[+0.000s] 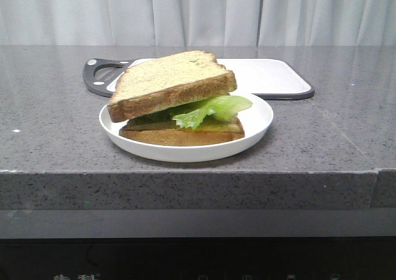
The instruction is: Left arm grabs bread, right arm adds lettuce
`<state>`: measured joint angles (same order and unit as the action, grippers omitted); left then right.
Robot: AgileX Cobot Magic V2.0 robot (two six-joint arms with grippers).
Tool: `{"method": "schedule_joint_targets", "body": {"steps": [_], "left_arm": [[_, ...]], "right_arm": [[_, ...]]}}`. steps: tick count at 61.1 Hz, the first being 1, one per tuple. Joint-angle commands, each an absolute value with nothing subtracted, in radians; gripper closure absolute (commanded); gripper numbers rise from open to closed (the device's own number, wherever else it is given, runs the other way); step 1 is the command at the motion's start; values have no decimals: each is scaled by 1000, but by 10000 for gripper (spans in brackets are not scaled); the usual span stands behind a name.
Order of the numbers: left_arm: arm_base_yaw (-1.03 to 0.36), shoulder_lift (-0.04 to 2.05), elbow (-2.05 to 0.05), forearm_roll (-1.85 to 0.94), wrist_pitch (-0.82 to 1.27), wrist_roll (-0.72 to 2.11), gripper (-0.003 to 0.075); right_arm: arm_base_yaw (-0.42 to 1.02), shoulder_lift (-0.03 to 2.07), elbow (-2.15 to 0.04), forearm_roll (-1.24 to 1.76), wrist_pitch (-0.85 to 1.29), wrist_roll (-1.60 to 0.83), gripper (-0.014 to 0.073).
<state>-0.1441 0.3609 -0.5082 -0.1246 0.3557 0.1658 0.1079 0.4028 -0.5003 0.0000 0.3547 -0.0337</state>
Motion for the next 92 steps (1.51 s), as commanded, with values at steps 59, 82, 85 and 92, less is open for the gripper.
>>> {"method": "schedule_joint_targets", "body": {"steps": [59,82,85,92], "left_arm": [[-152,233,-452,-173,263,156,740],[-143,176,-391,-138,251,156,739],[-128,128,-361,-132,251,156,739],[-86,9,-261,-130,251,156,739]], "right_arm": [[107,265,-422,-25,245,-38,653],[107,265,-422,-25,245,-38,653],[107,265,-422,-25,245,-38,653],[107,265,-422,-25,245,-38,653]]}}
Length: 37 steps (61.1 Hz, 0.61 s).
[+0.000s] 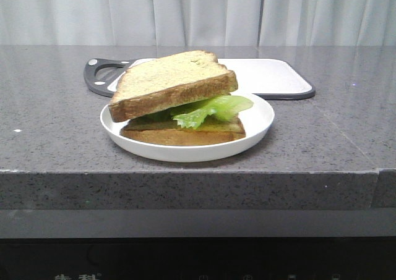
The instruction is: Left arm grabs bread, right arm adds lettuce
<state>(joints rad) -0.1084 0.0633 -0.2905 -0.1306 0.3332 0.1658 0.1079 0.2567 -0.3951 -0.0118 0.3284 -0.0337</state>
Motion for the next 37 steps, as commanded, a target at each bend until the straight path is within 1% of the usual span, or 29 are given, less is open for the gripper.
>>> {"method": "schedule_joint_targets", "body": {"steps": [1,12,27,37], "left_arm": [[-79,-11,-250,-130,251,156,739],[-53,-23,-131,-130,229,152,739],[-53,-24,14,-152,107,144,739],[-53,-24,12,-159,131,144,739]], "right_arm": [[107,265,-422,-25,245,-38,653],[107,266,-422,-25,245,-38,653],[107,266,-422,-25,245,-38,653],[107,266,-422,-25,245,-38,653]]}}
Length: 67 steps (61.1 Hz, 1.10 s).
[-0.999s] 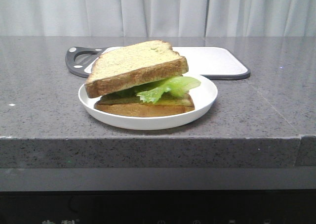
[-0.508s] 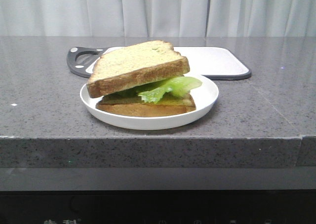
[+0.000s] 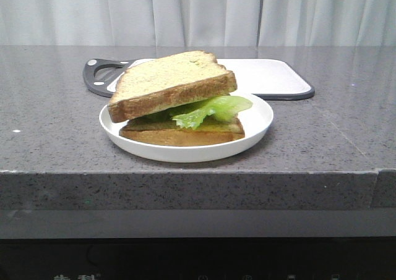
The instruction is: Left arm grabs bread, right arm adds lettuce
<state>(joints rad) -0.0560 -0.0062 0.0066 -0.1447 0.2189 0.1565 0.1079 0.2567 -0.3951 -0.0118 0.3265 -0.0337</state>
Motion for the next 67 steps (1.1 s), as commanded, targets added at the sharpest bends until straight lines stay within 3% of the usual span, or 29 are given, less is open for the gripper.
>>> {"method": "schedule_joint_targets", "body": {"steps": [1,67], "left_arm": [[-53,-24,12,-159,131,144,739],[-53,-24,12,-159,131,144,739]], "right_arm": [[107,266,-422,-25,245,-38,653],[104,251,-366,-33,206,-38,653]]}}
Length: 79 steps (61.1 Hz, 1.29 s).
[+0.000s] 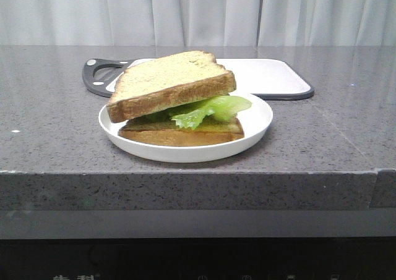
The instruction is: Left arm grabs bread, right arm adds lettuce
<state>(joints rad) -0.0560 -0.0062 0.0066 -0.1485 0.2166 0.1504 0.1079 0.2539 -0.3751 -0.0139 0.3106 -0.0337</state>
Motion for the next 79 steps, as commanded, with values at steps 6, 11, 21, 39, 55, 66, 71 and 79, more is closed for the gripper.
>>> {"method": "schedule_joint_targets", "body": {"steps": [6,11,21,39,55,66,71,79], "left_arm": [[-53,-24,12,-159,131,144,739],[-53,-24,12,-159,131,144,740],[-53,-24,12,-159,131,144,739],[-53,-22,12,-159,131,144,739],[-53,-22,12,-159,131,144,739],[-53,-22,12,-159,131,144,739],[-53,-22,12,-159,131,144,739],[-53,-22,12,-159,131,144,739]], "right_arm": [[87,198,-256,-33,146,-38,653],[72,118,-159,-23,100,-38,653],[58,-34,-8,0,68,-38,653],[58,-29,23,9,81,-38,653],[58,-29,23,9,81,-38,653],[58,-29,23,9,82,-38,653],[58,-29,23,9,82,-38,653],[58,-29,23,9,82,-38,653]]}}
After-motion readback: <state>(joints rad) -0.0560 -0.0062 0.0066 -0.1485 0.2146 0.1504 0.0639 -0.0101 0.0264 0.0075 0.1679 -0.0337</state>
